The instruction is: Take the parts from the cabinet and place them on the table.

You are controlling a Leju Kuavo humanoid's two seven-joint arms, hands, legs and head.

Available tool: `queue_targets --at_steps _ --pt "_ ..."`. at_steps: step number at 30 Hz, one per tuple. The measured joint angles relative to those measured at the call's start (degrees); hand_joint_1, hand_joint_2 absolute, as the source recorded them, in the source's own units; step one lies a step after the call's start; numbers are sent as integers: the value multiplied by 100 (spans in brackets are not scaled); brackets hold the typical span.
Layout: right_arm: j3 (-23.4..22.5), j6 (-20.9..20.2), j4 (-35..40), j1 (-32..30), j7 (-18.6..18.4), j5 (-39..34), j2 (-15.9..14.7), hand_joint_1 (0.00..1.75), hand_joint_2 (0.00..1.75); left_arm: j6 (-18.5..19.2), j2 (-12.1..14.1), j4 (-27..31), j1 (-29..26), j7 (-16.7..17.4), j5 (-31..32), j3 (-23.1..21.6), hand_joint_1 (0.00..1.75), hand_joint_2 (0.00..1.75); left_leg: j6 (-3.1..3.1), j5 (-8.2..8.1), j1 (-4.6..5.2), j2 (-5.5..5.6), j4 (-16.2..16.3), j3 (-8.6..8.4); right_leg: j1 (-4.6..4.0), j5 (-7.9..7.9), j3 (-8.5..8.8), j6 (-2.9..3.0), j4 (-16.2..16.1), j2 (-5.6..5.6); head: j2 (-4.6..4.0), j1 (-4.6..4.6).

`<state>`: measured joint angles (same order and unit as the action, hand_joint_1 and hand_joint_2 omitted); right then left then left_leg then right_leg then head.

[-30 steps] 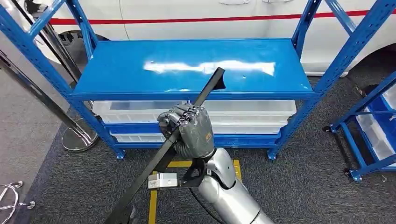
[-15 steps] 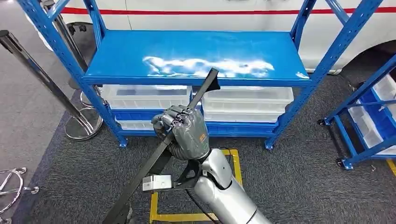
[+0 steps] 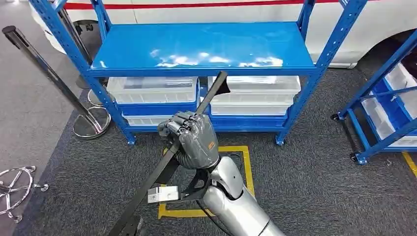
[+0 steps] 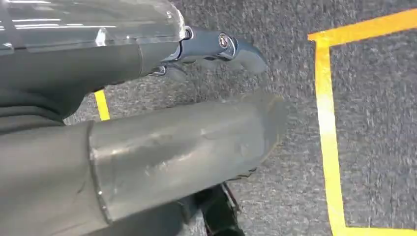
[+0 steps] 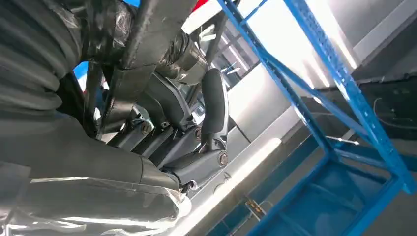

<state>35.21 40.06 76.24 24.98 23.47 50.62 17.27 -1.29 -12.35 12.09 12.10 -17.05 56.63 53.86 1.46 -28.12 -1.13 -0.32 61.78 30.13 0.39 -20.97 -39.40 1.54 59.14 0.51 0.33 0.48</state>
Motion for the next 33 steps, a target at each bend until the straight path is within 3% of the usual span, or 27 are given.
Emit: queue_targets --at_steps 1,4,5,6,7,8,9,10,11,13,14,15,16,19,20,21,22,23,25,26,27,29,30,31,32,33 --pt "0 0 13 3 -2 0 7 175 175 2 0 0 29 -5 0 -4 0 0 -32 -193 41 7 -491 -273 -26 45 -55 -44 4 1 0 0" --pt "0 0 18 -1 2 0 20 175 175 4 0 0 27 -13 -2 -7 0 0 -136 -75 77 27 -442 -143 1 233 -26 -139 -85 20 0 -4" --pt "0 0 15 -8 0 -2 15 175 175 4 0 0 19 -11 -2 -7 0 0 -201 18 39 16 -500 -111 -29 282 -54 -189 -122 9 0 -11" --pt "0 0 18 -6 -2 -15 9 175 175 4 -2 0 28 -11 -2 -9 0 0 -247 98 21 -26 -514 -75 11 104 -112 -209 -41 -15 0 -9" --pt "0 0 22 -5 -2 -24 9 175 175 4 -2 0 31 -13 -2 -9 0 0 -299 155 21 -24 -512 -5 8 -178 -188 -219 156 -24 0 -13" --pt "0 0 22 -10 -4 -24 7 175 175 4 -2 0 31 -13 -2 -9 0 0 -329 223 28 -26 -512 79 10 -595 -320 -229 614 -26 0 -9" --pt "0 0 22 -12 -7 -28 0 175 175 4 -2 0 28 -13 -4 -9 0 0 -338 283 36 -29 -507 157 12 -876 -443 -242 1072 -26 0 -15" --pt "0 0 20 -16 -20 -30 -11 175 175 4 -2 0 23 -13 -4 -9 0 0 -338 347 46 -30 -495 248 17 -1041 -538 -254 1511 -26 0 -11" --pt "0 0 20 -20 -24 -28 -18 175 175 4 0 0 20 -13 -7 -9 0 0 -333 403 53 -31 -487 338 20 -1026 -531 -253 1709 -26 0 -13" --pt "0 0 20 -25 -33 -28 -24 175 175 4 -2 0 11 -13 -9 -9 0 0 -316 496 60 -29 -465 490 19 -746 -158 -228 1364 -26 0 -13" --pt "0 0 20 -22 -44 -28 -24 175 175 4 -2 0 7 -15 -11 -9 0 0 -294 540 65 -22 -453 550 16 -579 253 -189 820 -28 0 -13" --pt "0 0 22 -12 -61 -28 -24 175 175 2 -4 0 2 -29 -22 -9 0 0 -276 564 60 -18 -432 577 -12 -547 649 -130 277 -37 0 -11" --pt "6 0 22 1 -66 -28 -18 175 175 4 -15 0 -5 -37 -28 -9 0 0 -237 593 83 -21 -429 633 -44 -699 823 -94 -17 -41 0 -11" --pt "42 0 22 19 -85 -31 -11 175 175 0 -17 0 -9 -61 -79 -9 0 0 -125 716 30 -31 -463 638 -95 -628 783 -68 -88 -52 0 -13" --pt "74 0 22 23 -103 -33 -9 175 175 0 -15 0 -21 -68 -83 -9 0 0 -80 750 65 -22 -489 651 -40 -547 774 -7 -159 -42 0 -11" --pt "96 0 18 40 -127 -33 -9 175 175 0 -15 0 -19 -77 -87 -7 0 0 -59 630 37 -12 -444 677 -11 -481 753 30 -199 -3 0 -13" --pt "120 -2 11 60 -138 -33 -7 175 175 0 -15 0 -20 -81 -87 -7 0 0 -34 402 41 -5 -278 757 -6 -436 705 86 -205 -1 0 -9" --pt "153 -2 11 78 -146 -39 -7 175 175 0 -15 0 -19 -81 -87 -7 0 0 -8 76 28 -3 104 877 -5 -393 645 112 -205 7 0 -9" --pt "181 -2 -2 76 -153 -42 -9 175 175 0 -15 0 -20 -83 -87 -7 0 0 52 -448 7 -6 1046 1131 -10 -290 504 111 -193 14 0 -11" --pt "192 -2 -17 76 -164 -42 -9 175 175 0 -15 0 -21 -83 -90 -7 0 0 75 -468 -4 -6 1304 1147 -9 -235 427 102 -181 15 0 -11" --pt "195 -2 -24 77 -166 -42 -9 175 175 2 -15 0 -20 -83 -90 -7 0 0 85 -378 -14 -6 1302 1072 -5 -200 369 94 -170 15 0 -11" --pt "201 -2 -26 80 -186 -31 -9 175 175 2 -15 0 -8 -90 -90 -7 0 0 103 53 -36 -7 563 491 15 -111 200 50 -103 12 0 -11" --pt "203 0 -26 84 -195 -20 -9 175 175 2 -15 0 5 -90 -90 -7 0 0 101 138 -43 -6 90 157 20 -82 145 23 -61 7 0 -11" --pt "208 0 -22 88 -210 -4 -9 175 175 4 -18 0 31 -90 -90 -7 0 0 92 -78 -41 7 -340 -73 11 -54 91 -14 -31 6 0 -7" --pt "214 0 -22 94 -227 0 -9 175 175 4 -20 0 36 -96 -92 -7 0 0 19 -67 11 44 -456 -174 -1 -11 69 -57 -16 9 0 -18" --pt "225 0 -22 95 -232 0 -9 175 175 6 -22 0 30 -96 -92 -7 0 0 -22 -37 10 47 -420 -115 -4 31 79 -86 -35 15 0 -13"
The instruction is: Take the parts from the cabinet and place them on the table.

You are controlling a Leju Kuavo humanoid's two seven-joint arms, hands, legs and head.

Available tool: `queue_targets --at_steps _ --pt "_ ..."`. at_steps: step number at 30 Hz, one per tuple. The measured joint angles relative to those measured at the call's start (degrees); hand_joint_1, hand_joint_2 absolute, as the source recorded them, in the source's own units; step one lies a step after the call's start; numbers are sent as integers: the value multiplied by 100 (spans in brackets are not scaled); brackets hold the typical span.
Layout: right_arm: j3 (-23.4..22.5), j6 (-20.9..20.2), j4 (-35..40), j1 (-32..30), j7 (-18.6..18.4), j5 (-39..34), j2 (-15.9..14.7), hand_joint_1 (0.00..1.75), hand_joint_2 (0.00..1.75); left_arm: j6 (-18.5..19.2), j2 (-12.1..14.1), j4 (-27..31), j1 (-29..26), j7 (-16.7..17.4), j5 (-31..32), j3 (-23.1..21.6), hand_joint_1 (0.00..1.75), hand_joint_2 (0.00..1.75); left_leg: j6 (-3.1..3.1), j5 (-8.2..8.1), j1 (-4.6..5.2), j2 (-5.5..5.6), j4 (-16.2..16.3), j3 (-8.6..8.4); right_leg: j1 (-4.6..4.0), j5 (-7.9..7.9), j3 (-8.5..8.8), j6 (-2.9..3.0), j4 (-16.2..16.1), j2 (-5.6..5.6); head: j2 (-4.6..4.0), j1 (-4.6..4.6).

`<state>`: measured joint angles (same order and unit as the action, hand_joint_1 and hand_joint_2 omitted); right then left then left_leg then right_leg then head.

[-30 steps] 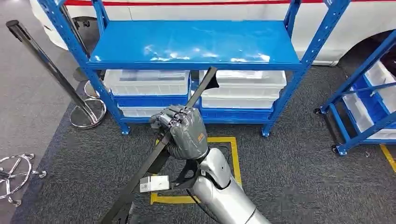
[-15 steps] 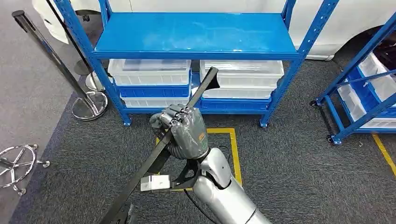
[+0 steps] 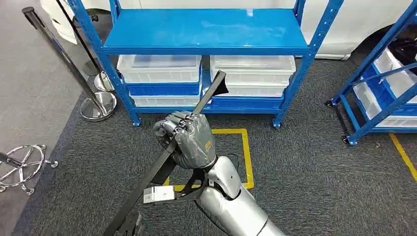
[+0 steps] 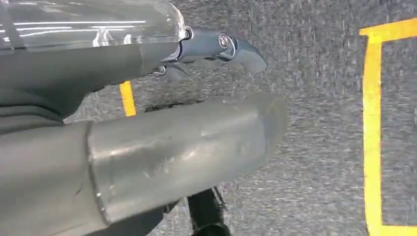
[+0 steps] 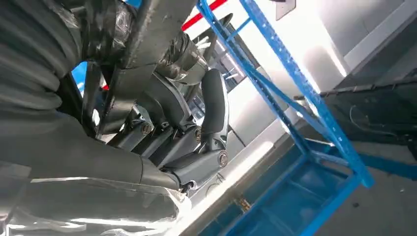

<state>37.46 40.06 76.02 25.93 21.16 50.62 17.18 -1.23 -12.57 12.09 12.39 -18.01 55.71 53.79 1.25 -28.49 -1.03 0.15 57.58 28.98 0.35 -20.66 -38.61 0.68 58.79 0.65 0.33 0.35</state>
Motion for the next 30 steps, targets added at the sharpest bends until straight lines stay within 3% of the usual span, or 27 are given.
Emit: queue_targets --at_steps 1,3,5,7,8,9,10,11,12,13,14,16,17,18,19,20,22,23,24,25,26,27,28,29,30 --pt "13 0 0 10 0 0 0 175 175 -2 -2 0 1 4 -4 0 0 0 -28 10 14 2 2 38 5 60 -13 -33 -8 -1 0 0" --pt "24 0 -2 9 -13 4 -15 175 175 -6 -15 0 1 15 -4 2 0 0 -159 135 -29 -24 -35 110 -4 89 -62 -111 -17 -20 0 -4" --pt "24 0 2 13 -15 4 -22 175 175 -6 -22 0 18 18 -4 2 0 0 -272 274 -15 -52 -30 252 31 -591 -267 -126 494 -40 0 -2" --pt "24 0 0 12 -18 4 -42 175 175 -15 -22 0 11 17 -7 2 0 0 -286 408 9 -57 -23 434 34 -1182 -512 -154 1426 -46 0 0" --pt "24 0 0 9 -20 2 -50 175 175 -17 -22 0 9 18 -7 2 0 0 -283 472 18 -59 -11 526 36 -1241 -553 -158 1735 -46 0 -2" --pt "24 0 0 9 -20 4 -61 175 175 -22 -22 0 7 22 -7 2 0 0 -279 532 28 -61 1 623 36 -1155 -496 -153 1836 -46 0 -2" --pt "24 0 0 9 -20 4 -66 175 175 -24 -22 0 7 26 -7 2 0 0 -267 601 32 -62 18 728 35 -945 -306 -135 1701 -46 0 -2" --pt "24 0 0 10 -22 4 -66 175 175 -26 -22 0 6 28 -9 2 0 0 -253 661 40 -62 35 821 34 -751 -12 -106 1371 -46 0 -2" --pt "27 0 0 13 -22 4 -66 175 175 -28 -22 0 8 28 -9 2 0 0 -235 719 46 -57 52 896 30 -673 381 -64 893 -48 0 0" --pt "29 0 4 20 -20 4 -64 175 175 -32 -26 0 12 28 -9 2 0 0 -216 759 43 -55 75 927 14 -826 739 -14 432 -52 0 0" --pt "44 0 9 27 -20 7 -57 175 175 -33 -26 0 11 28 -9 2 0 0 -171 804 67 -53 81 972 -27 -1011 964 -4 -13 -54 0 0" --pt "46 2 11 44 -26 7 -57 175 175 -39 -26 0 6 33 -13 2 0 0 -104 927 46 -64 20 969 -69 -922 889 11 7 -60 0 -2" --pt "48 2 11 45 -26 7 -57 175 175 -39 -26 0 4 35 -13 2 0 0 -58 1007 30 -64 -21 976 -82 -849 850 59 3 -60 0 0" --pt "48 0 2 45 -26 4 -59 175 175 -39 -26 0 -12 37 -13 4 0 0 -28 1024 36 -51 -38 1015 -17 -753 801 102 -47 -43 0 0" --pt "51 0 2 48 -26 2 -57 175 175 -37 -24 -2 -16 41 -13 4 0 0 -4 794 18 -46 66 1079 -8 -674 728 141 -54 -18 0 2" --pt "55 0 2 52 -26 -2 -55 175 175 -39 -26 0 -32 52 -13 4 0 0 11 390 18 -46 343 1169 -4 -601 637 198 -53 -19 0 9" --pt "55 0 2 50 -26 0 -52 175 175 -41 -26 0 -29 57 -13 4 0 0 52 -303 5 -50 1198 1350 -17 -449 447 214 -46 -15 0 9" --pt "55 0 0 46 -26 2 -55 175 175 -44 -26 0 -27 59 -7 4 0 0 66 -418 6 -49 1591 1392 -22 -371 343 211 -34 -12 0 9" --pt "57 -2 0 43 -26 11 -55 175 175 -46 -26 0 -28 63 -2 4 0 0 69 -345 6 -48 1798 1353 -23 -297 237 203 -20 -11 0 11" --pt "57 0 0 37 -15 11 -55 175 175 -46 -26 0 -29 66 -2 4 0 0 69 -139 6 -48 1786 1208 -22 -220 120 193 -1 -12 0 9" --pt "55 0 2 35 -13 11 -55 175 175 -48 -24 0 -28 68 0 4 0 0 64 92 6 -49 1561 956 -18 -151 13 179 20 -12 0 11" --pt "55 0 2 36 -2 11 -55 175 175 -50 -24 0 -20 68 4 4 0 0 52 209 6 -49 1179 625 -15 -89 -78 162 39 -14 0 11" --pt "55 0 11 37 2 11 -48 175 175 -52 -22 0 0 66 4 4 0 0 23 105 7 -43 643 189 -14 -27 -132 137 70 -15 0 13" --pt "55 0 20 39 2 11 -42 175 175 -57 -22 0 24 66 7 4 0 0 5 -172 47 -42 80 -175 -41 21 -188 96 87 -20 0 11" --pt "55 2 22 39 2 11 -37 175 175 -57 -22 0 37 63 7 4 0 0 -36 -211 52 -41 -24 -199 -34 88 -187 63 74 4 0 9"
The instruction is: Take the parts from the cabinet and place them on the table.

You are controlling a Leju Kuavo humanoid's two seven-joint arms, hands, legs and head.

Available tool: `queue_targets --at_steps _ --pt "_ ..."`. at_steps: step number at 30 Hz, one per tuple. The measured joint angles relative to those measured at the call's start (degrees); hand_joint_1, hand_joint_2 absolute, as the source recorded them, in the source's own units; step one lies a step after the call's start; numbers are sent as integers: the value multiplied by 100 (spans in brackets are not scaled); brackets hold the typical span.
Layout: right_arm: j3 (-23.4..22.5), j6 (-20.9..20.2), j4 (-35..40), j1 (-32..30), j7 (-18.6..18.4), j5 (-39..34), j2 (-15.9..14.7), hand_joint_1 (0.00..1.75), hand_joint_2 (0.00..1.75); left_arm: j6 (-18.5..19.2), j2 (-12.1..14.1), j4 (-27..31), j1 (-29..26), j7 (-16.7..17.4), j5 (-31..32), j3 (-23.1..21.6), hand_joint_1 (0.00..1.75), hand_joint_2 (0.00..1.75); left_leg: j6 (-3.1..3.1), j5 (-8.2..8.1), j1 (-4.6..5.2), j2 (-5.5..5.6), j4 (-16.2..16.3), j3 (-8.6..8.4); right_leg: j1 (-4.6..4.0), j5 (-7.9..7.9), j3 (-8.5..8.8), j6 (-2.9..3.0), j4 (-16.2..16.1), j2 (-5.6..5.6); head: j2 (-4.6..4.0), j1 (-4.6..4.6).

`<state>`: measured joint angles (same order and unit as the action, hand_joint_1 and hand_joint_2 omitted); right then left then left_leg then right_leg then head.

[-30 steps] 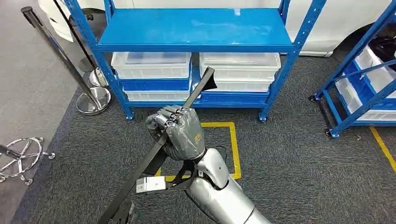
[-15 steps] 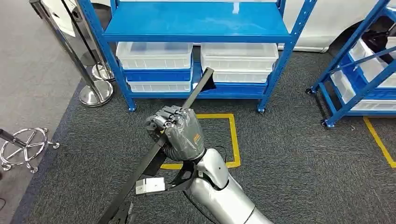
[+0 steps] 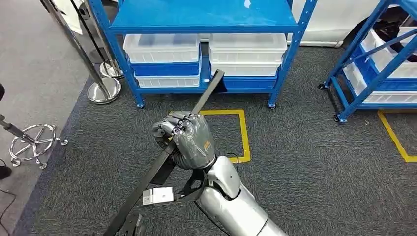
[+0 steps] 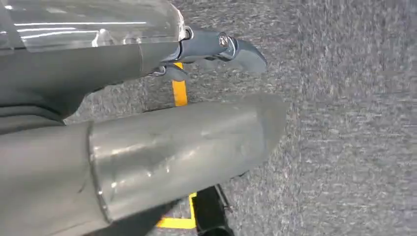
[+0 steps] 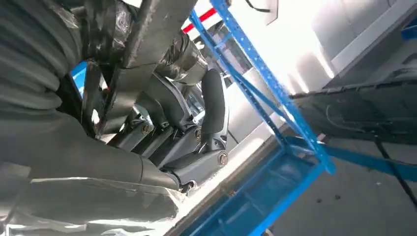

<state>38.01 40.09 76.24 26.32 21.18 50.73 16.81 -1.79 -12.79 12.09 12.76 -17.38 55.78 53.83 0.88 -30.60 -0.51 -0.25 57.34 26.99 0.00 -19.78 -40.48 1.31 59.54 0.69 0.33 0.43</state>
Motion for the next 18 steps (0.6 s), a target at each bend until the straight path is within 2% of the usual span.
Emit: queue_targets --at_steps 2,3,4,5,6,7,8,9,10,11,12,13,14,15,17,18 --pt "2 -2 0 2 7 0 4 175 175 0 0 0 -6 0 0 0 0 0 -82 74 39 5 0 80 26 129 13 -69 -66 15 0 2" --pt "2 -2 0 -3 7 0 4 175 175 0 0 0 -22 0 0 0 0 0 -134 160 16 0 -36 119 3 201 6 -114 -101 7 0 -4" --pt "0 -2 -2 -3 7 -7 -7 175 175 0 -11 0 -18 2 0 0 0 0 -181 258 -16 -56 -64 165 39 60 -46 -139 -35 -37 0 0" --pt "2 -2 -2 2 7 -20 -9 175 175 2 -13 0 -9 2 0 0 0 0 -233 331 -15 -48 -68 235 37 -270 -134 -154 144 -45 0 -6" --pt "2 -2 -2 2 9 -33 -9 175 175 0 -13 0 -4 2 0 2 0 0 -275 417 -13 -51 -66 341 45 -713 -242 -174 542 -49 0 -2" --pt "2 -2 -2 -2 9 -42 -11 175 175 0 -11 0 -6 2 4 2 0 0 -274 507 -8 -52 -62 447 52 -1072 -331 -197 1007 -49 0 -4" --pt "2 0 -6 -2 9 -70 -20 175 175 0 -11 0 -8 2 4 2 0 0 -272 586 -2 -52 -52 557 59 -1235 -391 -214 1416 -49 0 -4" --pt "2 -2 -7 -2 9 -113 -26 175 175 0 -11 0 -9 4 4 2 0 0 -266 652 0 -53 -37 660 64 -1210 -390 -219 1661 -49 0 -2" --pt "6 -2 -13 -2 7 -183 -39 175 175 0 -9 0 -9 5 4 2 0 0 -253 727 1 -53 -19 774 70 -1039 -292 -218 1720 -48 0 -4" --pt "20 -2 -15 -1 4 -251 -48 175 175 0 -9 0 -9 5 4 2 0 0 -239 789 2 -53 -2 879 73 -843 -97 -207 1573 -48 0 -4" --pt "52 -2 -20 9 -2 -317 -50 175 175 0 -9 0 -8 5 4 2 0 0 -216 859 4 -51 20 991 72 -696 239 -180 1214 -49 0 -2" --pt "87 -7 -20 32 -9 -382 -50 175 175 2 -9 0 -2 7 7 2 0 0 -195 916 4 -45 52 1050 65 -724 634 -134 748 -51 0 -2" --pt "144 -17 -15 74 -22 -448 -48 175 175 6 -13 0 -6 7 11 2 0 0 -163 953 7 -42 76 1100 50 -1000 1035 -82 249 -54 0 0" --pt "190 -22 -13 108 -22 -472 -48 175 175 13 -13 0 1 7 20 0 0 0 -133 988 21 -43 98 1123 15 -1122 1214 -75 -95 -59 0 0" --pt "247 -24 -20 164 -35 -522 -59 175 175 22 -13 0 17 16 24 0 0 0 -43 1132 -13 -53 36 1135 -31 -1070 1127 -58 -94 -60 0 0" --pt "267 -22 -24 164 -46 -522 -70 175 175 24 -13 0 10 24 26 0 0 0 10 1211 4 -51 0 1153 -8 -980 1083 -8 -139 -57 0 -4"
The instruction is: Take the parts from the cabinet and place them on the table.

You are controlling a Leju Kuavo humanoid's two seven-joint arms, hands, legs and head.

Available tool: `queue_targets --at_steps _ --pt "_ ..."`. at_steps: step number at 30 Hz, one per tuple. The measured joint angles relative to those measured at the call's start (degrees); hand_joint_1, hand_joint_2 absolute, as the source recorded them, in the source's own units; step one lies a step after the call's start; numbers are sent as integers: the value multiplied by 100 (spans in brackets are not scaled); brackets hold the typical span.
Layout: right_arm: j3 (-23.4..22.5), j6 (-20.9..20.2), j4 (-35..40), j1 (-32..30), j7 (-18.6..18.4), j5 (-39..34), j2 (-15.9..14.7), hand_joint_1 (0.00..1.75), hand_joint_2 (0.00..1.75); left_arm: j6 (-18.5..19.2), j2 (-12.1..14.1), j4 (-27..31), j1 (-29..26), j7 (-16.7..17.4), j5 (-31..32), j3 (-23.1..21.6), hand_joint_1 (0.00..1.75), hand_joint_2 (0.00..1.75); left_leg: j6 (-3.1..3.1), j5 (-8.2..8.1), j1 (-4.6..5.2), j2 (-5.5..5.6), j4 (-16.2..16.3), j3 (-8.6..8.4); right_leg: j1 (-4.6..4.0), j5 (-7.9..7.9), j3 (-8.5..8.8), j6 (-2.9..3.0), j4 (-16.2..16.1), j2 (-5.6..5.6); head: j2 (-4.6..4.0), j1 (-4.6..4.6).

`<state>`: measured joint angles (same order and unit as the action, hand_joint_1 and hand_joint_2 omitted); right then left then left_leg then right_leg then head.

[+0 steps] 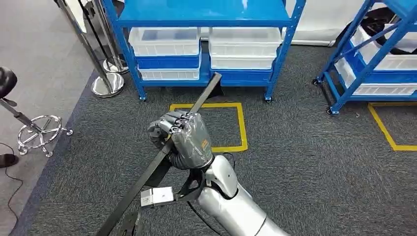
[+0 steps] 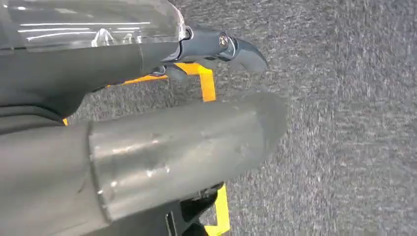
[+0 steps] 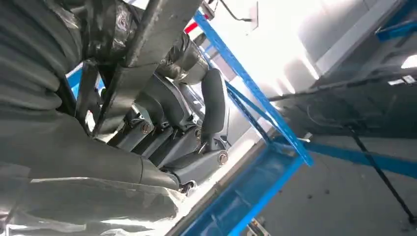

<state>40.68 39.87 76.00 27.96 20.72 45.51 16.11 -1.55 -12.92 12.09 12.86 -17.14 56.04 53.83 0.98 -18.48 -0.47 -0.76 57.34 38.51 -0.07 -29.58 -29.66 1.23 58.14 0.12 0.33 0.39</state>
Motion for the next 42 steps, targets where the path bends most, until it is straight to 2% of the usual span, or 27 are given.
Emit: queue_targets --at_steps 1,3,5,6,8,10,11,12,15,16,17,18,20,21,22,23,25,26,27,30,31,33,35,37,39,41,42 --pt "18 2 -13 15 -9 2 -13 175 175 0 2 0 -5 4 0 0 0 0 22 -57 -38 15 34 32 39 86 -38 35 -28 30 0 0" --pt "61 2 -28 50 -28 75 -20 175 175 7 4 0 -18 17 31 0 0 0 52 -779 -44 25 522 234 33 247 -227 136 -31 44 0 4" --pt "61 2 -31 47 -41 172 -22 175 175 9 4 0 -12 17 50 0 0 0 85 -1336 -50 24 1356 413 18 400 -425 138 -23 45 0 4" --pt "61 2 -35 46 -44 199 -26 175 175 9 4 0 -11 17 52 0 0 0 97 -1398 -51 25 1713 442 14 484 -542 134 -12 47 0 2" --pt "61 2 -39 45 -41 214 -35 175 175 11 4 0 -12 17 59 0 0 0 101 -1069 -51 25 1711 187 16 634 -769 112 28 47 0 4" --pt "61 4 -39 46 -33 348 -35 175 175 9 4 0 5 17 77 -4 0 0 81 -796 -51 25 940 -492 24 751 -969 74 89 42 0 4" --pt "61 9 -28 46 -13 370 -33 175 175 11 7 0 37 17 87 -9 0 0 50 -1068 -46 35 379 -880 23 810 -1030 43 123 44 0 5" --pt "61 11 -28 55 -2 328 -35 175 175 11 7 0 60 15 96 -15 0 0 13 -1215 -6 42 -26 -1110 4 854 -1069 6 137 48 0 0" --pt "61 11 -39 74 2 345 -35 175 175 11 7 0 77 -28 109 -46 0 0 -152 -1148 37 37 -7 -1003 30 991 -1034 -116 41 72 0 4" --pt "61 11 -50 79 2 339 -39 175 175 11 -4 0 73 -46 109 -48 0 0 -222 -1042 -14 28 -69 -987 4 1023 -1050 -169 37 72 0 -2" --pt "61 11 -66 83 0 323 -46 175 175 9 -11 0 82 -61 109 -52 0 0 -249 -970 -16 10 -81 -946 44 847 -1103 -185 140 36 0 2" --pt "61 11 -72 88 -4 321 -57 175 175 7 -13 0 95 -77 107 -55 0 0 -312 -908 -19 7 -83 -879 45 490 -1204 -200 398 25 0 -9" --pt "61 13 -92 88 -7 317 -77 175 175 -2 -18 0 94 -81 107 -59 0 0 -323 -785 -17 7 -75 -741 71 -136 -1476 -256 1265 13 0 -7" --pt "61 13 -109 87 -9 317 -92 175 175 -7 -20 0 87 -83 107 -59 0 0 -314 -729 -15 6 -67 -661 82 -233 -1569 -278 1645 13 0 -9" --pt "61 13 -127 84 -9 317 -105 175 175 -7 -20 0 80 -81 107 -59 0 0 -302 -684 -15 5 -64 -597 92 -185 -1552 -291 1797 14 0 -7" --pt "61 13 -142 82 -9 317 -118 175 175 -7 -20 0 73 -83 107 -59 0 0 -286 -638 -19 5 -58 -533 103 -49 -1381 -298 1659 15 0 -9" --pt "61 13 -149 90 -11 317 -122 175 175 -7 -24 0 70 -83 107 -61 0 0 -239 -591 -28 8 -29 -452 117 195 -720 -279 806 17 0 -7" --pt "61 13 -149 99 -11 317 -120 175 175 -7 -24 0 74 -85 107 -66 0 0 -215 -577 -28 9 4 -432 121 213 -328 -259 286 18 0 -7" --pt "61 13 -149 110 -18 317 -118 175 175 -7 -24 0 75 -92 107 -68 0 0 -181 -575 3 11 39 -375 89 136 -200 -223 63 11 0 -7" --pt "61 17 -151 103 -22 479 -125 175 175 -24 -26 0 80 -105 101 -72 0 0 -68 -516 -8 9 47 -380 58 169 -275 -126 94 -10 0 -18" --pt "61 17 -146 104 -17 577 -125 175 175 -26 -24 0 79 -105 101 -74 0 0 -21 -519 -16 10 49 -372 77 210 -267 -58 46 -9 0 -17" --pt "61 15 -133 109 -6 783 -125 175 175 -44 -26 0 80 -107 103 -79 0 0 22 -826 -39 21 387 -225 89 265 -288 29 19 4 0 -11" --pt "61 15 -125 106 -9 1081 -133 175 175 -46 -26 0 76 -107 118 -83 0 0 57 -1326 -43 22 1294 151 68 293 -348 68 28 7 0 -15" --pt "61 15 -127 104 -11 1272 -175 175 175 -46 -28 0 66 -107 142 -87 0 0 74 -1460 -43 23 1853 362 48 316 -412 77 51 4 0 -15" --pt "61 15 -127 101 -26 1344 -214 175 175 -46 -33 0 68 -107 153 -90 0 0 53 -1114 -43 23 1395 76 39 321 -434 69 81 -3 0 -15" --pt "61 15 -125 104 -37 1346 -225 175 175 -52 -31 0 78 -107 157 -92 0 0 -9 -712 -39 29 402 -488 32 317 -433 59 108 -7 0 -15" --pt "61 15 -122 109 -57 1388 -227 175 175 -55 -31 0 90 -109 160 -92 0 0 -45 -826 -17 35 164 -660 16 326 -456 36 113 -8 0 -15"
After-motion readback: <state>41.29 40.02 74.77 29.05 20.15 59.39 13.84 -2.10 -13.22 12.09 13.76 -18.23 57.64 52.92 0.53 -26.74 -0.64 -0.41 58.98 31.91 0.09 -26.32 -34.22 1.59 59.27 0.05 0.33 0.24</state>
